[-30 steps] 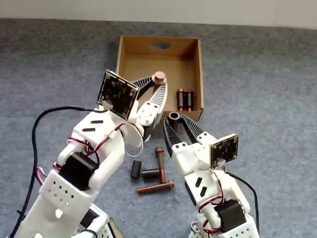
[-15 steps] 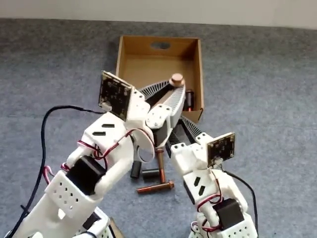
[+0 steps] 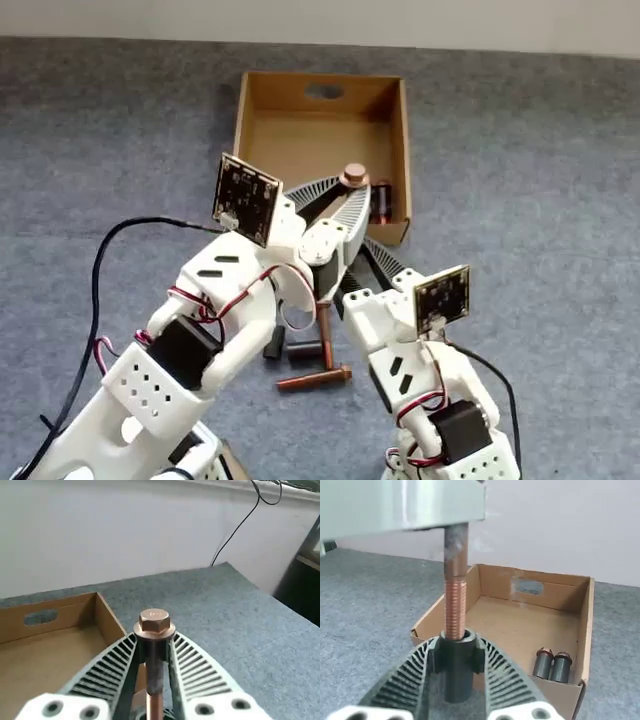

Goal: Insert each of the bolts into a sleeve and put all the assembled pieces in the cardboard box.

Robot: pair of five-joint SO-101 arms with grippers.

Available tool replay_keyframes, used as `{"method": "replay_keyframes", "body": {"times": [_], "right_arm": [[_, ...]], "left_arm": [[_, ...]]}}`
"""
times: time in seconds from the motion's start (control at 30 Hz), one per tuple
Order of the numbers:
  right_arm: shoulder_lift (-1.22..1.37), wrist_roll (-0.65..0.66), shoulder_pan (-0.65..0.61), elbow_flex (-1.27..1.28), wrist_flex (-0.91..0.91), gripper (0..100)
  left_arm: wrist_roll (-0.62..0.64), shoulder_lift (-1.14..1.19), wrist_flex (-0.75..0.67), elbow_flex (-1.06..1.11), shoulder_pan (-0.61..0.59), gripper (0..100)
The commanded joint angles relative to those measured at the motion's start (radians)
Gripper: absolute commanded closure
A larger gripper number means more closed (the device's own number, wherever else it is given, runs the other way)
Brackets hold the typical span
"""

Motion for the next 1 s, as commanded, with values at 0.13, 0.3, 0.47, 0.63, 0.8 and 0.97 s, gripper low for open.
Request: {"method": "replay_keyframes", "body": {"times": [0.13, 0.3, 0.47, 0.63, 0.8, 0.97], "right_arm": [[-0.005, -0.008, -0.001, -0.015, -0.025, 99.3], [-0.005, -0.008, -0.001, -0.016, -0.025, 99.3], [-0.007, -0.008, 0.001, -0.016, -0.025, 99.3], [-0.007, -0.009, 0.001, -0.016, -0.025, 99.3], [-0.007, -0.009, 0.001, -0.016, -0.025, 99.3], [-0.007, -0.009, 0.001, -0.016, -0.025, 99.3]], "left_arm": [[0.008, -0.005, 0.002, -0.001, 0.019, 99], [0.006, -0.005, 0.002, 0.012, 0.022, 99], [0.003, 0.001, 0.002, 0.012, 0.016, 99], [0.002, 0.002, -0.005, 0.005, 0.021, 99], [-0.127, 0.002, -0.052, 0.013, 0.024, 99], [-0.138, 0.002, -0.049, 0.013, 0.024, 99]]}}
